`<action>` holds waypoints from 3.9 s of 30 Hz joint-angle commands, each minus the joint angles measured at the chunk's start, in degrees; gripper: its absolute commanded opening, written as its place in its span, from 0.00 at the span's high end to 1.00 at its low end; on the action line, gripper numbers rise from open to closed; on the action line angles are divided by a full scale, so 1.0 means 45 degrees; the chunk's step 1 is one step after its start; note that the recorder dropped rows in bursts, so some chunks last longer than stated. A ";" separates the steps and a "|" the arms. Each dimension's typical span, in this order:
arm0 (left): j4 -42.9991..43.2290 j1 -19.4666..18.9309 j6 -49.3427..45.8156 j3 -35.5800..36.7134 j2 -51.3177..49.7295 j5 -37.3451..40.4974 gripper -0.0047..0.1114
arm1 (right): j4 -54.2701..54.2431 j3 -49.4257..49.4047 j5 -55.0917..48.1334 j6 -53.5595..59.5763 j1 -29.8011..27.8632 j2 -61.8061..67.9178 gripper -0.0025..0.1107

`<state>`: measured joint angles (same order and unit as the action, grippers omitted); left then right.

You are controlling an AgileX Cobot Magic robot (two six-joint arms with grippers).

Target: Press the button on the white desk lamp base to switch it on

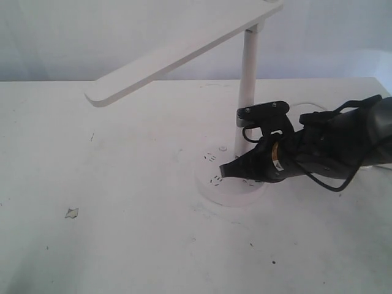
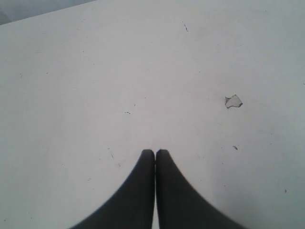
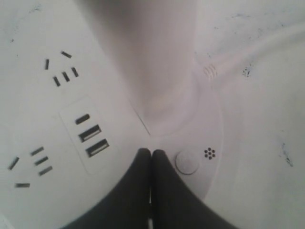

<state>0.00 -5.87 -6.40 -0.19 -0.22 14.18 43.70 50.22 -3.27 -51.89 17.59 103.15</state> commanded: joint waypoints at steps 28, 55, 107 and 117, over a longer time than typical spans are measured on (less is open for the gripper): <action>-0.0076 0.0113 0.0032 0.0043 0.0049 0.0069 0.96 | -0.0042 0.0097 -0.0265 0.0116 -0.0593 0.0382 0.98; -0.0076 0.0113 0.0032 0.0043 0.0049 0.0069 0.96 | -0.0064 0.0381 -0.2443 0.0642 -0.0593 0.1870 0.98; -0.0076 0.0113 0.0032 0.0043 0.0049 0.0069 0.96 | -0.0124 -0.6262 -0.1128 -0.0326 -0.0593 -1.5315 0.98; -0.0076 0.0113 0.0032 0.0043 0.0049 0.0069 0.96 | -0.0151 -0.6598 -0.1687 -0.0326 -0.0593 -2.0104 0.98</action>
<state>0.00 -5.87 -6.40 -0.19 -0.22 14.18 43.37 20.88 -9.75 -53.31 14.99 17.31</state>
